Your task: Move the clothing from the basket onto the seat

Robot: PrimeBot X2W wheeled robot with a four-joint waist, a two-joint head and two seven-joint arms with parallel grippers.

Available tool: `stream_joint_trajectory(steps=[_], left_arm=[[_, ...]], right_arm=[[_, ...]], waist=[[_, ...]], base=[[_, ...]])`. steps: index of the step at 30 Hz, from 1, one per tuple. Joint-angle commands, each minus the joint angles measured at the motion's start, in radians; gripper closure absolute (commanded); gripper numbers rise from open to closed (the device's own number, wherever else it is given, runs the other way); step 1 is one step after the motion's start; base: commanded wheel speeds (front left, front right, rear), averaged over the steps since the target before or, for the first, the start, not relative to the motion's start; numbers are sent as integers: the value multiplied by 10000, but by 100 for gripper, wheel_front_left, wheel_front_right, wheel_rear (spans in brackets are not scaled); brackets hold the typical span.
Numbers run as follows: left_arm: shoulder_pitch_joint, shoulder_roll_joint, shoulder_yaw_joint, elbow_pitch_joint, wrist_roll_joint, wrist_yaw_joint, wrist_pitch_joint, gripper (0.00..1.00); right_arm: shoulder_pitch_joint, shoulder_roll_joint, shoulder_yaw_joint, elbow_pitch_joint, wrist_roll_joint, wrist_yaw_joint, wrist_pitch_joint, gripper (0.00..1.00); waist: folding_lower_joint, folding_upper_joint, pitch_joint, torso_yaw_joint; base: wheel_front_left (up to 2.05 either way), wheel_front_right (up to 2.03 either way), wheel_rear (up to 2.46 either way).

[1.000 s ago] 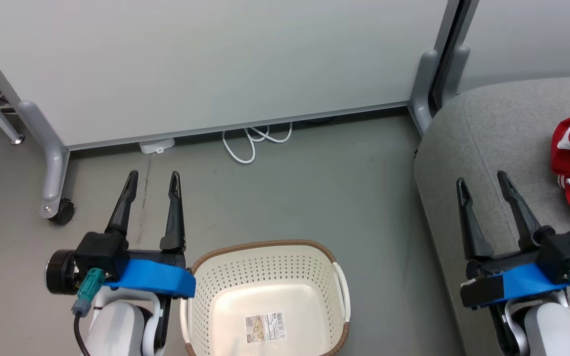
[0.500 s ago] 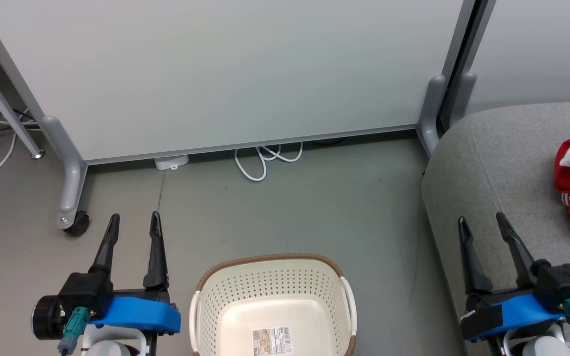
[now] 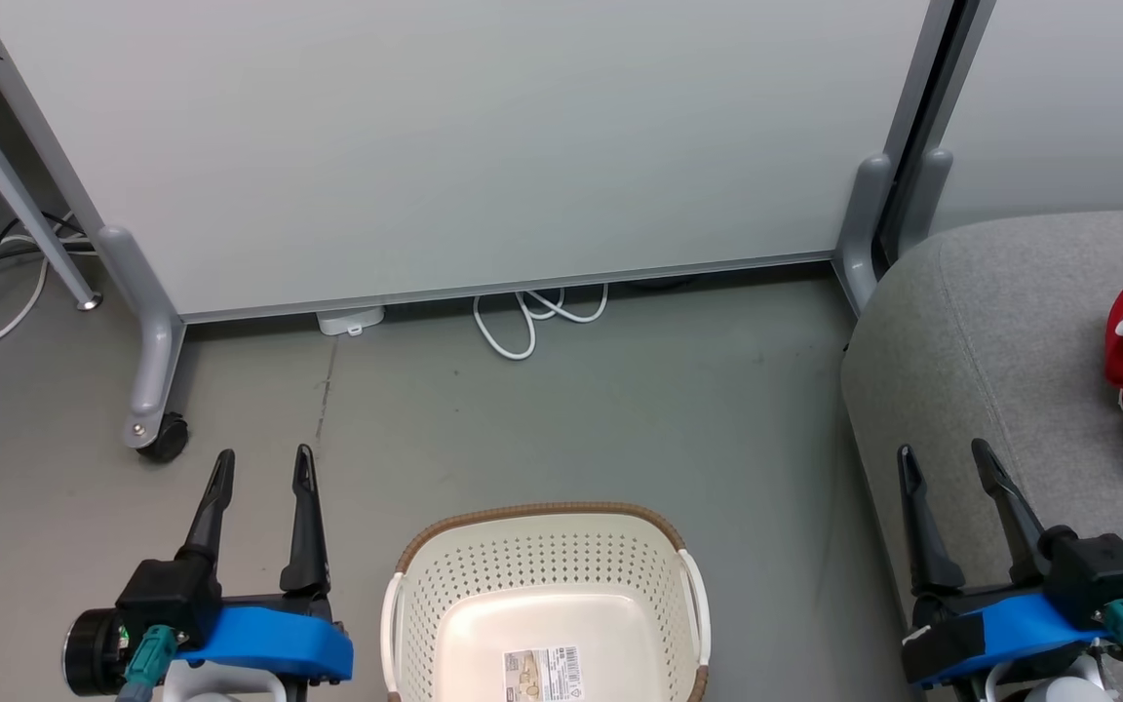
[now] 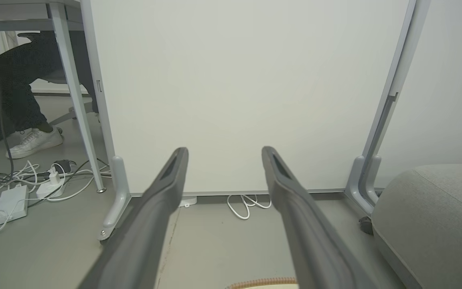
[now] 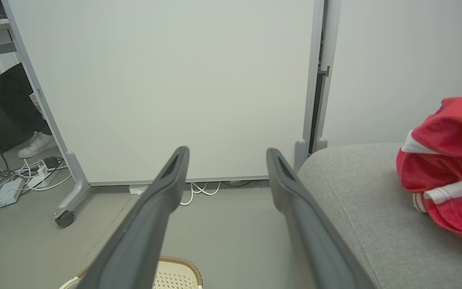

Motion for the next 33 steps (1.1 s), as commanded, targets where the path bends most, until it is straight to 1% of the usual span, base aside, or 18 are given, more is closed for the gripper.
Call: stream_joint_trajectory(steps=[1,8,9,13,33], left_arm=[[53,-14,-29,50,-18,55,-46,0],[-28,-12,-139,100,-75,145,-46,0],[6,-6,-115,124,-32,129,6,100],[176,-13,-59,470,-214,123,130,100],[8,-11,276,300,-3938,-11,1053,100]], right_arm=[[155,36,-13,26,59,1,-9,0],[146,55,15,56,79,1,-9,0],[1,25,20,77,9,0,1,100],[43,42,-13,429,184,0,106,100],[-62,45,-166,336,4022,0,1049,100]], waist=[[1,-1,-12,13],[1,-1,-21,62],[2,-1,-23,61],[1,-1,-24,59],[1,-1,-37,-13]], base=[[0,0,0],[0,0,0],[0,0,0],[0,0,0],[0,0,0]])
